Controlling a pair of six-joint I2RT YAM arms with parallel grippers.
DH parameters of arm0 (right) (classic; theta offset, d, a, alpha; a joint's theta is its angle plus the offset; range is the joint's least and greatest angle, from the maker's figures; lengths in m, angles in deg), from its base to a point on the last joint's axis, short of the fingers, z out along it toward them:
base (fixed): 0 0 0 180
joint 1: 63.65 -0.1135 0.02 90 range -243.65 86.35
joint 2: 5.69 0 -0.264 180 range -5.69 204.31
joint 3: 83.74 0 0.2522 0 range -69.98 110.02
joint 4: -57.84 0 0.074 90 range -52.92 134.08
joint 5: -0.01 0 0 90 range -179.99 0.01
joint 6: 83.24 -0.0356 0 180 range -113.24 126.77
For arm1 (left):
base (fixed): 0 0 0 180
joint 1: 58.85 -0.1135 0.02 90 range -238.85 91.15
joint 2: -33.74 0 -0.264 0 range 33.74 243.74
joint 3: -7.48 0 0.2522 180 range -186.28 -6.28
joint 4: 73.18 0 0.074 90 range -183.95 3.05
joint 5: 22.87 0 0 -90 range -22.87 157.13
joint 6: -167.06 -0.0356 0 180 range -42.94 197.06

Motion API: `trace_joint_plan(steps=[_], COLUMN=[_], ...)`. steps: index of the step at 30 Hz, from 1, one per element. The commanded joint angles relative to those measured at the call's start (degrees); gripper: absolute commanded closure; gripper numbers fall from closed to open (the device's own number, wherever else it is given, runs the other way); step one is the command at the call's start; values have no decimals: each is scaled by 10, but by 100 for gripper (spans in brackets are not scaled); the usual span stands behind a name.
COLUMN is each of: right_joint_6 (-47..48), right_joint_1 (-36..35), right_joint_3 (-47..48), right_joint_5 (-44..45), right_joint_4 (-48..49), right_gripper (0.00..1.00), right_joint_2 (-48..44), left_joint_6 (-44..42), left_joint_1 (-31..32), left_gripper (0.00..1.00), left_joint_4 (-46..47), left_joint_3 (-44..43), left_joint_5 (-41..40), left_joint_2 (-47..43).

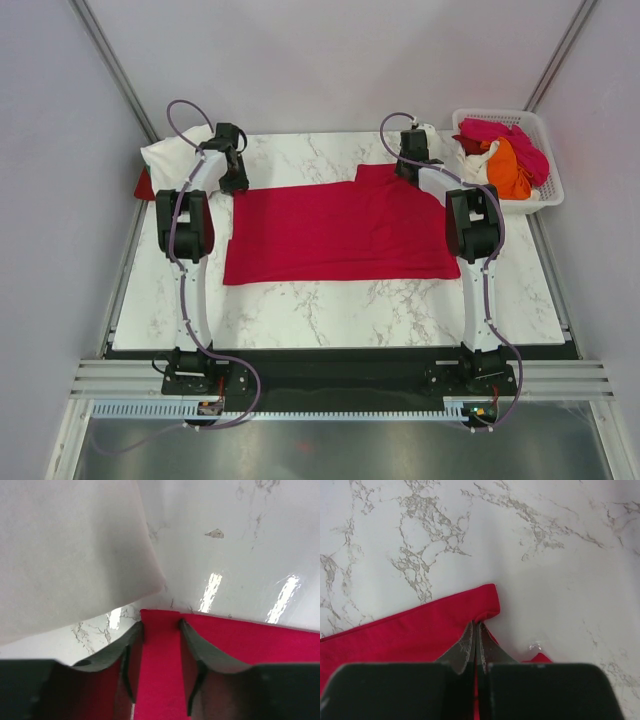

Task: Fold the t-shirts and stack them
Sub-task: Fold the tshirt

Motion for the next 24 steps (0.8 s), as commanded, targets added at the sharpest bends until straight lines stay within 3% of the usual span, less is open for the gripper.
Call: trace_joint_plan(steps=[1, 2, 3, 7, 15, 24], right_joint_6=[-5, -5, -4, 10, 37, 72], right_joint_1=[1, 1, 0, 1, 0, 0], right_joint_3=[4, 5, 5, 12, 42, -37], right_joint_5=[-12, -13, -14, -33, -79, -111], right_joint_4=[9, 9, 9, 13, 0, -12], right_gripper=[100, 100, 100, 100, 100, 100], right_joint_2=[-20, -21, -21, -20, -57, -163], left_joint_6=[5, 6, 7, 10, 3, -1], left_joint_1=[2, 2, 1, 2, 2, 2], left_gripper=[61, 65, 78, 98, 98, 98], left_joint_4=[2, 2, 2, 2, 2, 3], left_joint_3=[-21, -21, -21, -16, 19, 65], left_joint_5=[15, 18, 19, 24, 44, 54], left_joint_2=[23, 23, 24, 15, -51, -140])
